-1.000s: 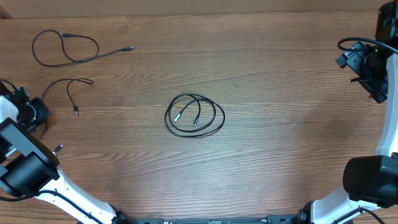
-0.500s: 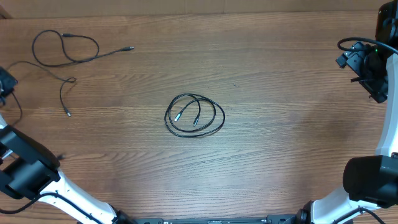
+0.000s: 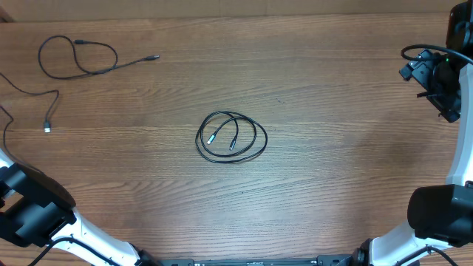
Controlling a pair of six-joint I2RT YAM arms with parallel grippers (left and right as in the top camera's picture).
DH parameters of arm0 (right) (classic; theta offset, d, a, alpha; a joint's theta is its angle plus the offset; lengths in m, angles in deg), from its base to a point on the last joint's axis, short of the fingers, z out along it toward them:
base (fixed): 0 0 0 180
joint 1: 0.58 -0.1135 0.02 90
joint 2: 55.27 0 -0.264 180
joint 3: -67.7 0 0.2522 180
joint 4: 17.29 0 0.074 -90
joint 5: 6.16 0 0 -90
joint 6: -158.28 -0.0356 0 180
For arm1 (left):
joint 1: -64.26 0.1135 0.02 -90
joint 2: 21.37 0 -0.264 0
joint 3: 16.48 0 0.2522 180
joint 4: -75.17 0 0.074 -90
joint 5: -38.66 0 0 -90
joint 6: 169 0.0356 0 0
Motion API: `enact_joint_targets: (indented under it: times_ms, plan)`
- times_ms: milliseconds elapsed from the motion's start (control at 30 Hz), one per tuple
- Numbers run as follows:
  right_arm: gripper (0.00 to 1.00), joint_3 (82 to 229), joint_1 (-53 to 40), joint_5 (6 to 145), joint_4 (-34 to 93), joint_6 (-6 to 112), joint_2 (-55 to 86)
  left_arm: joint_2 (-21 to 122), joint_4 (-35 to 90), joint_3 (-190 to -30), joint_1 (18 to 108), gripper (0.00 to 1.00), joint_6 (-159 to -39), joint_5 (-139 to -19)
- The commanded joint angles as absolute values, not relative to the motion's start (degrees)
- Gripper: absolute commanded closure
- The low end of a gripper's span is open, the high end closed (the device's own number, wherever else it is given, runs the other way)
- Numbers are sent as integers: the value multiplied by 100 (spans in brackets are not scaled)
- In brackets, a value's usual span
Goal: Untangle cables
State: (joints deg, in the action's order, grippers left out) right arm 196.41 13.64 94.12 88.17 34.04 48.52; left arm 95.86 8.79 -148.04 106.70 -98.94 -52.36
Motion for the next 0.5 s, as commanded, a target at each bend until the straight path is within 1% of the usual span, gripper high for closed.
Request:
enact_joint_targets:
  times_ms: [0, 133, 233, 300, 333, 467]
  plan:
    - [0, 19615, 1370, 9410, 8808, 3426, 4843, 9542, 871, -14647, 10727, 96, -10050, -4926]
    - [0, 19617, 1370, 9410, 8808, 3426, 4843, 9553, 897, -14470, 10744, 96, -10043, -4919]
    - [0, 19617, 1370, 9410, 8808, 3428, 4843, 9553, 932, -14350, 10742, 92, -10043, -4795]
    - [0, 19617, 1370, 9410, 8806, 3426, 4843, 9553, 914, -14256, 10749, 84, -10043, -4471]
    - [0, 19617, 1370, 9410, 8806, 3426, 4841, 9553, 912, -14234, 10749, 83, -10041, -4349]
    - [0, 19617, 1370, 9410, 8806, 3426, 4843, 9553, 855, -14231, 10749, 81, -9903, -4279]
